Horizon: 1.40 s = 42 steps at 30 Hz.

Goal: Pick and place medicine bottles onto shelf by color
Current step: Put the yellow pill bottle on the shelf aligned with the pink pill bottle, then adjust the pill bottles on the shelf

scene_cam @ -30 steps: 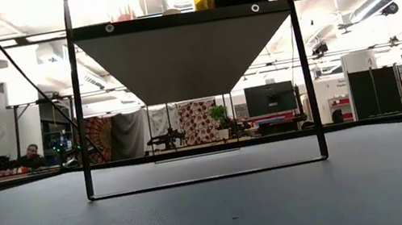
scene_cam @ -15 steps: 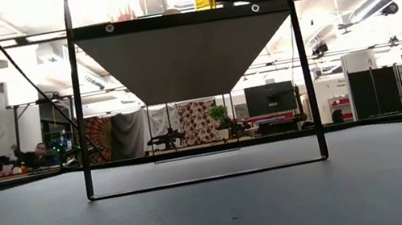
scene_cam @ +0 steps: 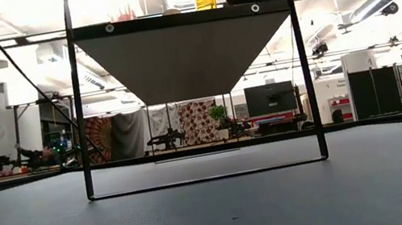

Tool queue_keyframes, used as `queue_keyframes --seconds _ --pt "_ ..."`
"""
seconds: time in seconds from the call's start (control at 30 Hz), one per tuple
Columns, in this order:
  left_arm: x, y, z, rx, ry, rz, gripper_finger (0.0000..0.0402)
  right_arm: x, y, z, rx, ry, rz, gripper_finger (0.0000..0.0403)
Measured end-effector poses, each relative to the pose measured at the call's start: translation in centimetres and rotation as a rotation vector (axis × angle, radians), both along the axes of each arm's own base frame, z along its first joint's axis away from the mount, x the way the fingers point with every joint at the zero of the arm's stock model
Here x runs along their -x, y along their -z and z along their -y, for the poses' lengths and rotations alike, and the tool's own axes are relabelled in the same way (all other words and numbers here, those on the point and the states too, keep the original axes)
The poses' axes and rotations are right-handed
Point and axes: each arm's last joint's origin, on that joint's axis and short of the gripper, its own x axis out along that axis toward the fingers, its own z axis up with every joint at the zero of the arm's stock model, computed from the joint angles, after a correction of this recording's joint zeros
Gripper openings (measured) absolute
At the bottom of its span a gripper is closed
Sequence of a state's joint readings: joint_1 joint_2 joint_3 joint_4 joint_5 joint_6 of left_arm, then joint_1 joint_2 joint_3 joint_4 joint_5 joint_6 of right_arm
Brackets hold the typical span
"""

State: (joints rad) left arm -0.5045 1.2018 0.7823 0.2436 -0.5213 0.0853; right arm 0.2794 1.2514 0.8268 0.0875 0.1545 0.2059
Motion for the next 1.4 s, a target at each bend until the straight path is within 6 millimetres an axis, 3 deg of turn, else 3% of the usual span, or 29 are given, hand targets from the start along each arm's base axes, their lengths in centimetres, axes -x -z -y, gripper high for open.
queue_keyframes --seconds 0.4,0.93,1.23,1.4 --pt "0.0 0.1 0.0 -0.007 0.000 -0.006 0.0169 -2.8 -0.2 -1.2 0.044 -0.024 -0.080 0.0012" --pt "0.0 0.2 0.0 -0.009 0.004 -0.016 0.0169 -5.9 -0.5 -1.8 0.148 -0.005 -0.118 0.0009" --pt "0.4 -0.6 -0.2 0.104 -0.022 -0.053 0.0167 -5.3 -1.6 -1.7 0.172 -0.013 -0.176 0.0009" --pt "0.4 -2.1 -0.2 0.124 -0.051 -0.160 0.0131 -4.4 -2.1 -1.5 0.184 -0.016 -0.207 0.0009"
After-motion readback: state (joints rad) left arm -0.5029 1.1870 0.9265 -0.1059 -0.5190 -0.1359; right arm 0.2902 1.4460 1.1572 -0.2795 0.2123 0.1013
